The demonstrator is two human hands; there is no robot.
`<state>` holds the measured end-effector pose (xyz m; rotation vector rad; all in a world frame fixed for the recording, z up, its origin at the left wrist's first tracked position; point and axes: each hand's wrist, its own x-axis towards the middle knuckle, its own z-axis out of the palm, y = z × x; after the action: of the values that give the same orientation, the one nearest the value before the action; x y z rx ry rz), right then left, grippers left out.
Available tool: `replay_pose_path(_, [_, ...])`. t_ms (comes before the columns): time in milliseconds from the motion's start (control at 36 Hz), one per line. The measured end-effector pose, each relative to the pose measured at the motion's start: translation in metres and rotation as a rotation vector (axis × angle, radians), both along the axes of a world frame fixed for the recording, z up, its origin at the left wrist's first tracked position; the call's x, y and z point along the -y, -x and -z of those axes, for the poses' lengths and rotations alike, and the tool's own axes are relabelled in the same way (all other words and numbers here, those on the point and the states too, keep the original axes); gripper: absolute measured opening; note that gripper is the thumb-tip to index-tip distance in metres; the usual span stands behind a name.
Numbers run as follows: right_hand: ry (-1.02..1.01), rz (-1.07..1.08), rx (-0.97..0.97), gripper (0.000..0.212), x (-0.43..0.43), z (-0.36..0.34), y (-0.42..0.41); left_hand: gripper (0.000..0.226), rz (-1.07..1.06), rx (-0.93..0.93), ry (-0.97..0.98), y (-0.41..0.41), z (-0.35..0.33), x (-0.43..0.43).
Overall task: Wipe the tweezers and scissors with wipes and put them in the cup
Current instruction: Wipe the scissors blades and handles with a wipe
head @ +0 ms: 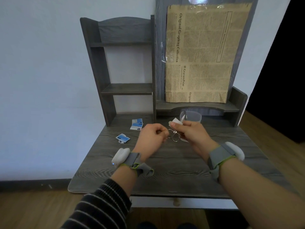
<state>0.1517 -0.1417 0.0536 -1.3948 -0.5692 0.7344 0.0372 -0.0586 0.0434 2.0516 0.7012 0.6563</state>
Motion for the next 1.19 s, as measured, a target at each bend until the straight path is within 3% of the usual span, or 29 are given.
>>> replay_pose_path(139, [0.002,0.031,-0.022,0.040,0.002,-0.002,0.001,0.014,-0.012,0.007,0.008,-0.001,0.000,0.002])
replay_pose_path(306, [0.056,0.030,0.021,0.029,0.004,-0.005,0.002,0.015,-0.053,0.011,0.109,0.000,-0.002,0.000])
replay_pose_path(472, [0.049,-0.017,-0.068,0.013,0.006,-0.010,0.005,0.018,-0.099,0.018,0.170,0.001,-0.004,-0.001])
replay_pose_path(806, [0.024,0.090,-0.017,0.007,0.004,-0.008,0.005,0.019,-0.105,-0.029,-0.022,-0.001,-0.003,0.006])
replay_pose_path(1194, [-0.018,0.188,-0.086,0.011,-0.002,-0.018,-0.008,0.012,-0.063,-0.001,-0.001,0.001,-0.005,0.004])
